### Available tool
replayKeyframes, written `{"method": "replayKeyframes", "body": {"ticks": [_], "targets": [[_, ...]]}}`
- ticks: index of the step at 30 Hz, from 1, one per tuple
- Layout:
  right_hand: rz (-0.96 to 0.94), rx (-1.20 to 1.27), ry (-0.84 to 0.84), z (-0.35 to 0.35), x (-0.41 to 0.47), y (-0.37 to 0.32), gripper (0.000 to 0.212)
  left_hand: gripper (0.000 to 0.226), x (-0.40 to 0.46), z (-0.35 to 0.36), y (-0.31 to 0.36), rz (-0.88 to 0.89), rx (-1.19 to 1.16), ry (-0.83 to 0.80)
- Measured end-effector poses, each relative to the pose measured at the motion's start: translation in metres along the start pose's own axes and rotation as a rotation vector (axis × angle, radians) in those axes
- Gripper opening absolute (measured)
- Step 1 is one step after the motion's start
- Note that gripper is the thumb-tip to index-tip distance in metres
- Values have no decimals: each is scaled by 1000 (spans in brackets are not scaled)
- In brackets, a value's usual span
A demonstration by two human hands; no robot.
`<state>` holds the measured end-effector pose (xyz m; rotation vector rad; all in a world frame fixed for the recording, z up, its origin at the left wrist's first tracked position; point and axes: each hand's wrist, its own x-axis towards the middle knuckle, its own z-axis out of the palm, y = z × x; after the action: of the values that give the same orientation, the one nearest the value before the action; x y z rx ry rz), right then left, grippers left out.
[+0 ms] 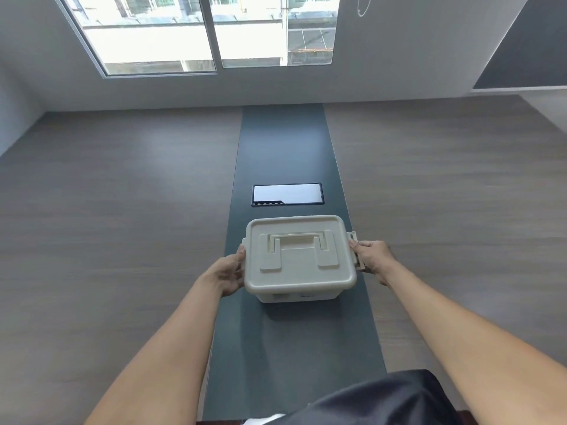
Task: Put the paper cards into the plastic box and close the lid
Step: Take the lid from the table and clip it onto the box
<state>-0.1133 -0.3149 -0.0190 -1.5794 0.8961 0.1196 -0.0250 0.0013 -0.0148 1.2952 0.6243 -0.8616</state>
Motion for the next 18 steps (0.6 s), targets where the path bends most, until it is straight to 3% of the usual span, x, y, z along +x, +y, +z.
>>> {"method": "replayKeyframes", "body": {"ticks": [4, 9, 13, 18], "targets": [[2, 38, 9, 3, 1, -4, 26, 17, -4, -1, 7, -32, -57, 26], [-14, 36, 23, 4, -1, -3, 14, 18, 6, -10, -4, -117, -304, -33], [-16, 32, 24, 4, -1, -5, 18, 13, 8, -15, -9, -106, -344, -77], [-45, -31, 46, 5, -1, -9, 21, 14, 10, -12, 11, 90, -19, -27]]}}
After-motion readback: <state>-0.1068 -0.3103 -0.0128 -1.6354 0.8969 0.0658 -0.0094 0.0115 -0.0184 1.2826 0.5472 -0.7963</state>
